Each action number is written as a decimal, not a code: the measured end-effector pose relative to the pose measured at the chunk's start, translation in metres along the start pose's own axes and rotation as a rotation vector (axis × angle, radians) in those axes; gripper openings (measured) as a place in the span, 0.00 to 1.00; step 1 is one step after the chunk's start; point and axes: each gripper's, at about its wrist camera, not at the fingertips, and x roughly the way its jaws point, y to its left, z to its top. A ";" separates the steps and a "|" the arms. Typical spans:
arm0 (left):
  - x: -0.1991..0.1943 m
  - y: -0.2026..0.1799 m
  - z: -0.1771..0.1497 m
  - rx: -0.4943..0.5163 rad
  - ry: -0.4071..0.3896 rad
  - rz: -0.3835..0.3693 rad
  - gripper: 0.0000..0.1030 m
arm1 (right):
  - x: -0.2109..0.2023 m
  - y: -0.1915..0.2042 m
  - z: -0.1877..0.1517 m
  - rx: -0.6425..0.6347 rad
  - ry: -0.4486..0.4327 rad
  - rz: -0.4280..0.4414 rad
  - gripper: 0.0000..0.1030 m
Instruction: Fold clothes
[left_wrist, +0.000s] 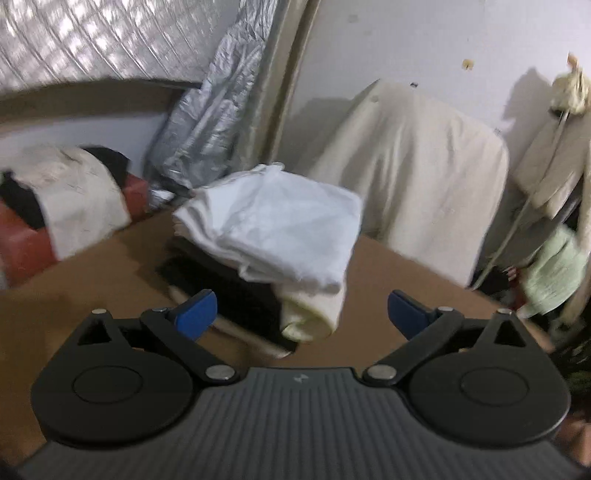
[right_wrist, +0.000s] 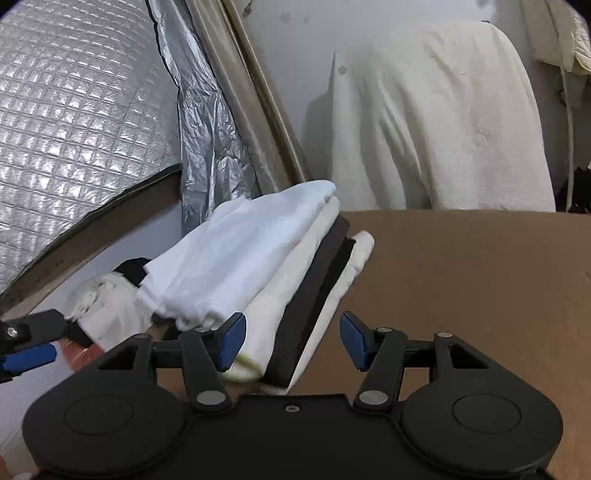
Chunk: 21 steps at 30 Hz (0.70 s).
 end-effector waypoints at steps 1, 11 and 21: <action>-0.008 -0.006 -0.005 0.022 0.002 0.032 0.98 | -0.011 0.000 -0.002 0.004 0.000 -0.002 0.61; -0.062 -0.029 -0.045 0.090 0.062 0.186 0.98 | -0.091 0.007 -0.038 0.078 -0.007 -0.043 0.64; -0.081 -0.019 -0.073 0.083 0.141 0.225 1.00 | -0.119 0.016 -0.068 -0.041 0.061 -0.129 0.65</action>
